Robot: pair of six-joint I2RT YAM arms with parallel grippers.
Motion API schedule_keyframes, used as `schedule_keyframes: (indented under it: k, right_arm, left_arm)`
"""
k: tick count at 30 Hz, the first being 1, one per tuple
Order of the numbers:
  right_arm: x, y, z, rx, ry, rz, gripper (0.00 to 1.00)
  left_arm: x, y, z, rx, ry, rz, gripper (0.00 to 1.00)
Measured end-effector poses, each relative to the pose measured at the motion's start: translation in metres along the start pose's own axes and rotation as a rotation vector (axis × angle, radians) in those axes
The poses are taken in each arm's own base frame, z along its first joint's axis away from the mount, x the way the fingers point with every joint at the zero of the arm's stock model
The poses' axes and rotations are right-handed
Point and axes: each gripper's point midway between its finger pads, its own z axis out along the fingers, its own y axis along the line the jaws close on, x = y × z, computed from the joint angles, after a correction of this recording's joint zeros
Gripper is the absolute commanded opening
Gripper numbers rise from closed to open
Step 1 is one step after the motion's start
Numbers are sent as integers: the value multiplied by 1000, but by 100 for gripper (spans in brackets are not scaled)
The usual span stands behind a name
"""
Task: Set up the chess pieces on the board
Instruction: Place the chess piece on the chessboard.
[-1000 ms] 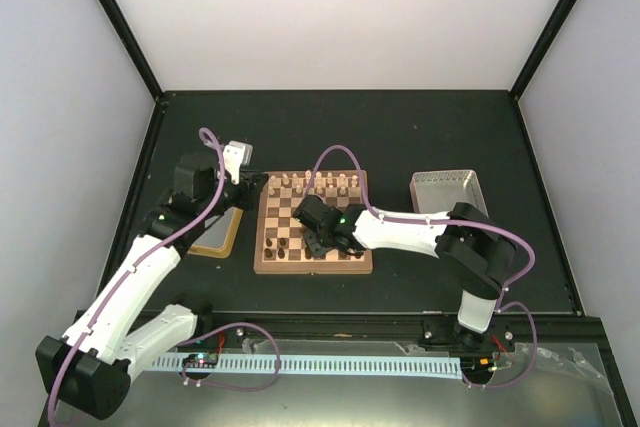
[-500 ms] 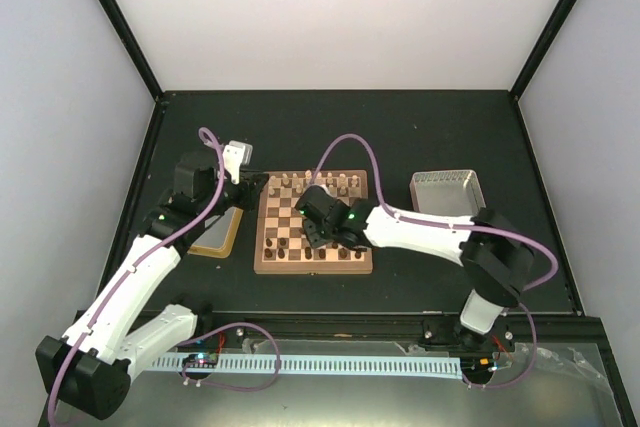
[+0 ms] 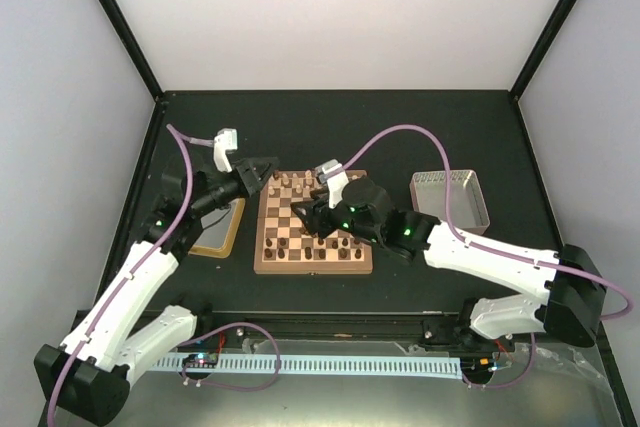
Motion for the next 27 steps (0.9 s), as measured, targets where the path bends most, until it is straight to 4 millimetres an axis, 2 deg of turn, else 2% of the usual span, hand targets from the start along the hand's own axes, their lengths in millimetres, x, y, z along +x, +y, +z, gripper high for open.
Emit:
schedule_keyframes:
  k: [3,8,13,18,21,24,27]
  right_arm:
    - [-16,15,-2,-70,-54,-26,60]
    - [-39,32,-4,-124,-110,-50,59]
    - [-59,41,-3,-137,-150,-57,55]
    - [-69,44,5,-124,-163,-72,46]
    - [-71,41,12,-103,-165,-76,34]
    - [-70,40,14,-94,-159,-72,14]
    - [-68,41,15,-90,-153,-77,3]
  left_arm:
    - [-1,-11,1,65,1,-127,12]
    - [2,-18,-2,112,11,-271,14]
    - [1,-26,-9,142,10,-352,16]
    - [3,-31,-12,162,26,-397,16]
    - [5,-30,-12,163,34,-412,16]
    - [7,-27,-11,158,37,-426,18]
    - [9,-25,-10,154,38,-432,28]
